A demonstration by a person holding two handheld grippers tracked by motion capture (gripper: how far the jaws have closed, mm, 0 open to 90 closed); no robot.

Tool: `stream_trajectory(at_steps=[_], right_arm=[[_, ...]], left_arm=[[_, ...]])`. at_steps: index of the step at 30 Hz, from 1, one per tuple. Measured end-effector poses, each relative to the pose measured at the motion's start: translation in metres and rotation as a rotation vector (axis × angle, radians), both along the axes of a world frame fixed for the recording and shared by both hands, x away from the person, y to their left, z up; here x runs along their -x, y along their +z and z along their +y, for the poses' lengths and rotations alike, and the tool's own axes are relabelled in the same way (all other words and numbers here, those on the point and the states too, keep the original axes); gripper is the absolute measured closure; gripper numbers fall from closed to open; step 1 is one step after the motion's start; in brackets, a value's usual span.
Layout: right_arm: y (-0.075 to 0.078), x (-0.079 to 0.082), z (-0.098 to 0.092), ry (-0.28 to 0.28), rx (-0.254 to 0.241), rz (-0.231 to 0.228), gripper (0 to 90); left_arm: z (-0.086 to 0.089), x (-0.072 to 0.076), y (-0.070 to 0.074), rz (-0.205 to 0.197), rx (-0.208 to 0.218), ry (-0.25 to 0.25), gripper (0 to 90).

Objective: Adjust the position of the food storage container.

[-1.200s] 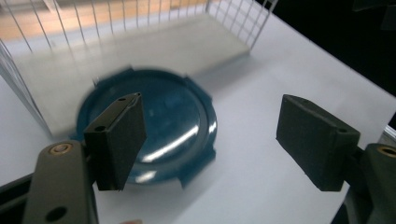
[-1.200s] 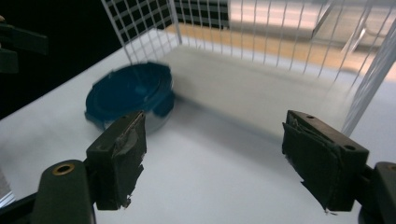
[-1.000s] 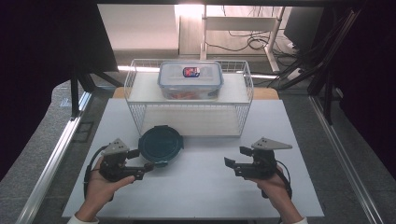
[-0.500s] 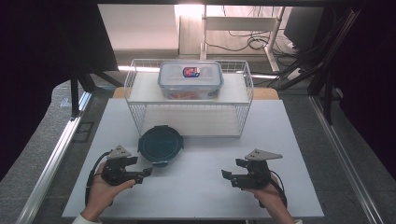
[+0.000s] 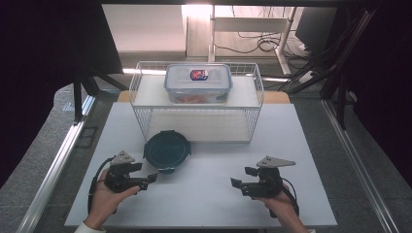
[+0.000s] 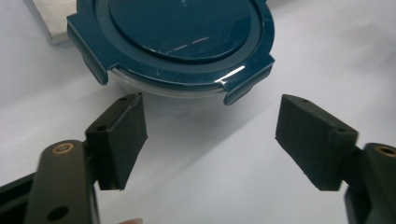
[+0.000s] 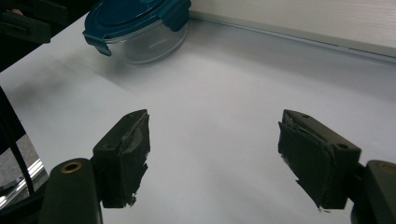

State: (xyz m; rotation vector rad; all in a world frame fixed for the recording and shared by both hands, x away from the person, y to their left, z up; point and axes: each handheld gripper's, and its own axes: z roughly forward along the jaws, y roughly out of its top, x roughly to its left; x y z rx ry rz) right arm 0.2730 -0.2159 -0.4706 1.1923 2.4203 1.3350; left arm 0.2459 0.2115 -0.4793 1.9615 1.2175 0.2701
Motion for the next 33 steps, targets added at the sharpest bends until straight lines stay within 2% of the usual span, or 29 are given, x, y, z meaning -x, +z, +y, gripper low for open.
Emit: stream_trajectory(at_steps=[3, 6, 10, 13, 18, 24, 28, 33], right_arm=[[0.000, 0.000, -0.001, 0.019, -0.024, 0.020, 24.4], [-0.001, 0.000, 0.000, 0.028, -0.011, 0.022, 24.1], [-0.001, -0.001, -0.001, 0.025, -0.020, 0.023, 24.1], [-0.001, -0.001, -0.003, 0.019, -0.018, 0.024, 24.1], [-0.003, -0.001, -0.007, 0.009, -0.027, 0.050, 24.4], [-0.001, 0.001, -0.005, 0.002, -0.018, 0.056, 24.4], [-0.001, 0.001, -0.005, 0.001, -0.012, 0.050, 24.4], [-0.002, 0.001, -0.005, -0.009, -0.002, 0.053, 24.4]], left_arm=[[0.002, 0.000, 0.001, -0.005, 0.002, 0.009, 26.6], [0.007, -0.002, 0.004, -0.010, 0.006, 0.026, 27.5], [0.014, -0.005, 0.016, -0.028, 0.032, 0.044, 28.9], [0.017, -0.011, 0.024, -0.041, 0.034, 0.064, 30.5], [0.017, -0.025, 0.034, -0.050, 0.004, 0.079, 36.5], [0.017, -0.047, 0.044, -0.061, -0.025, 0.061, 41.1], [0.017, -0.061, 0.045, -0.058, -0.042, 0.066, 43.4], [0.017, -0.075, 0.041, -0.055, -0.066, 0.081, 52.1]])
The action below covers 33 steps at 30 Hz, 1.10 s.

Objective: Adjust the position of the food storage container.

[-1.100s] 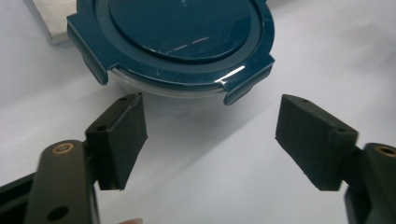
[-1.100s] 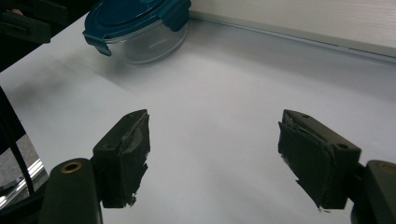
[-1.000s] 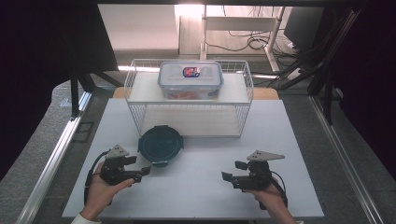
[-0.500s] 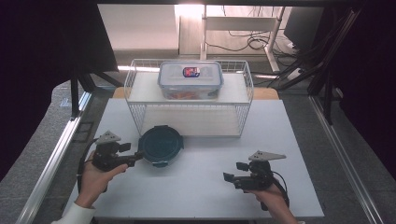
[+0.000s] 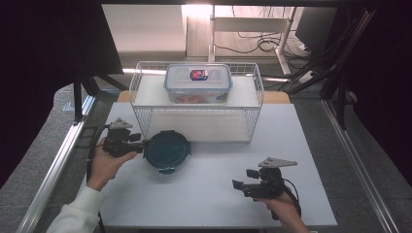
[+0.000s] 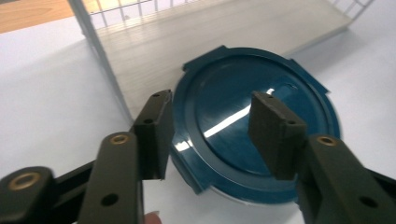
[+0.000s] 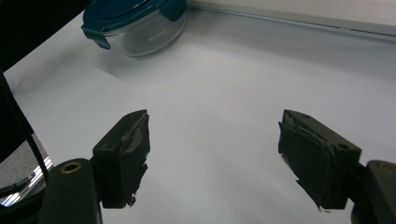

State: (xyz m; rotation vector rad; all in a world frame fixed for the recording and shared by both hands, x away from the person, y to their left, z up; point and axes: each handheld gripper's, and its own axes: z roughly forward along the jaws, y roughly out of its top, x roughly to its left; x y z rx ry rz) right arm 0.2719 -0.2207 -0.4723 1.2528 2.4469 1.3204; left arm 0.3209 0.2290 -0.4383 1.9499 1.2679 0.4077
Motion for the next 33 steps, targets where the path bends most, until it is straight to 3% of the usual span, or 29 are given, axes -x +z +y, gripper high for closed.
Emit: stream_trajectory(at_steps=[6, 12, 18, 24, 27, 33], right_arm=[[-0.002, -0.001, 0.002, -0.012, 0.017, 0.009, 24.4], [-0.004, -0.002, 0.001, -0.031, 0.036, 0.008, 24.4], [-0.006, -0.005, 0.001, -0.055, 0.046, 0.018, 24.4], [-0.007, -0.005, 0.000, -0.058, 0.049, 0.016, 24.4], [-0.008, -0.006, -0.001, -0.062, 0.054, 0.021, 24.4], [-0.007, -0.007, -0.002, -0.059, 0.036, 0.016, 24.3]], left_arm=[[0.008, -0.019, -0.002, -0.012, -0.005, 0.023, 59.1], [0.010, -0.036, -0.010, 0.028, 0.016, 0.019, 73.6], [0.000, -0.050, -0.020, 0.055, -0.033, -0.011, 85.1], [-0.002, -0.058, -0.029, 0.068, -0.077, 0.002, 88.5], [-0.002, -0.061, -0.032, 0.078, -0.067, -0.028, 89.0], [-0.006, -0.066, -0.039, 0.083, -0.111, -0.021, 89.6]])
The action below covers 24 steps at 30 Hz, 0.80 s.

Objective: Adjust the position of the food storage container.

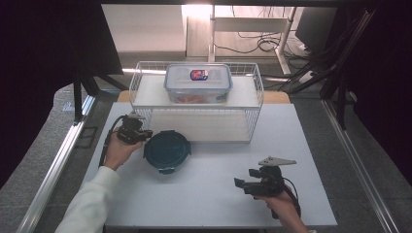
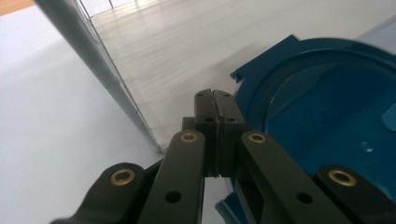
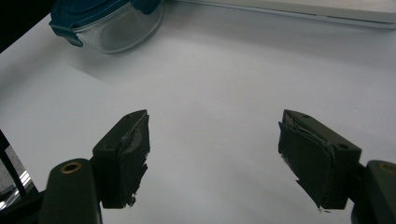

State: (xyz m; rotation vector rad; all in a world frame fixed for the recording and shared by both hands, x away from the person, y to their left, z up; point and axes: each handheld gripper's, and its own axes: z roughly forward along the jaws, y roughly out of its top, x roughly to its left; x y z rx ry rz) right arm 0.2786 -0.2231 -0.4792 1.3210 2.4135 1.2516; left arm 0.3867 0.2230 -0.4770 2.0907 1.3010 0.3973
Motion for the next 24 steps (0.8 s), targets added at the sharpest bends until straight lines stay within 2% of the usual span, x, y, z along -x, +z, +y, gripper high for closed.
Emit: stream_trajectory(at_steps=[5, 8, 15, 21, 24], right_arm=[[-0.001, -0.001, 0.001, 0.003, 0.000, 0.003, 24.4], [-0.001, -0.001, 0.001, 0.008, -0.004, 0.002, 24.4], [-0.001, -0.002, 0.001, 0.010, -0.006, -0.002, 24.4], [-0.002, -0.002, 0.002, 0.011, 0.001, 0.001, 24.4], [-0.001, -0.002, 0.002, 0.010, 0.000, 0.002, 24.4]], left_arm=[[-0.002, -0.002, -0.003, 0.003, -0.017, -0.010, 89.8], [-0.002, -0.004, -0.007, 0.013, -0.042, -0.041, 90.0], [-0.004, -0.003, -0.007, 0.031, -0.006, -0.070, 90.0], [-0.016, 0.002, -0.006, 0.038, 0.006, -0.119, 90.0], [-0.024, 0.006, -0.006, 0.029, 0.003, -0.139, 90.0]])
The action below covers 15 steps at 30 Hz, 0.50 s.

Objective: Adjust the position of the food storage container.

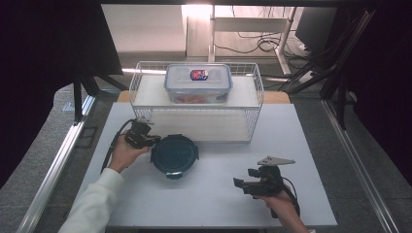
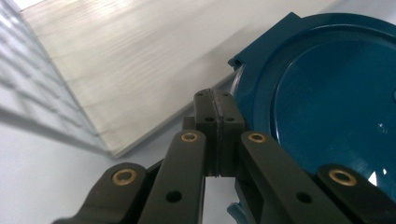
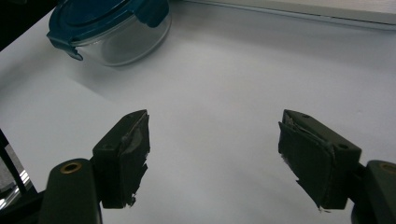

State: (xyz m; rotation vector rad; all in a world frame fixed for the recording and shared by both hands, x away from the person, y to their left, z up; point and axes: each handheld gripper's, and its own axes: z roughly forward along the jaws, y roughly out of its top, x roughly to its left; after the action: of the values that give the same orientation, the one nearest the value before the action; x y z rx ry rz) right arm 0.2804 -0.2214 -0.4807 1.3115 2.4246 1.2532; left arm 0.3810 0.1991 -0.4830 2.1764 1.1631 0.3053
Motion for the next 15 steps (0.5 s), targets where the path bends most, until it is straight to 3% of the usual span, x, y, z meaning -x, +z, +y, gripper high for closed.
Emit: stream_trajectory(at_steps=[4, 8, 15], right_arm=[[0.000, 0.000, 0.000, 0.001, 0.003, 0.000, 24.4], [0.000, 0.000, 0.000, 0.002, 0.002, -0.001, 24.4], [-0.001, -0.001, 0.001, 0.002, 0.002, 0.004, 24.7]], left_arm=[[-0.007, 0.004, 0.001, -0.001, -0.013, -0.033, 90.0], [-0.012, 0.007, -0.001, 0.000, 0.028, -0.023, 90.0], [-0.021, 0.012, 0.000, -0.007, 0.022, -0.067, 90.0]])
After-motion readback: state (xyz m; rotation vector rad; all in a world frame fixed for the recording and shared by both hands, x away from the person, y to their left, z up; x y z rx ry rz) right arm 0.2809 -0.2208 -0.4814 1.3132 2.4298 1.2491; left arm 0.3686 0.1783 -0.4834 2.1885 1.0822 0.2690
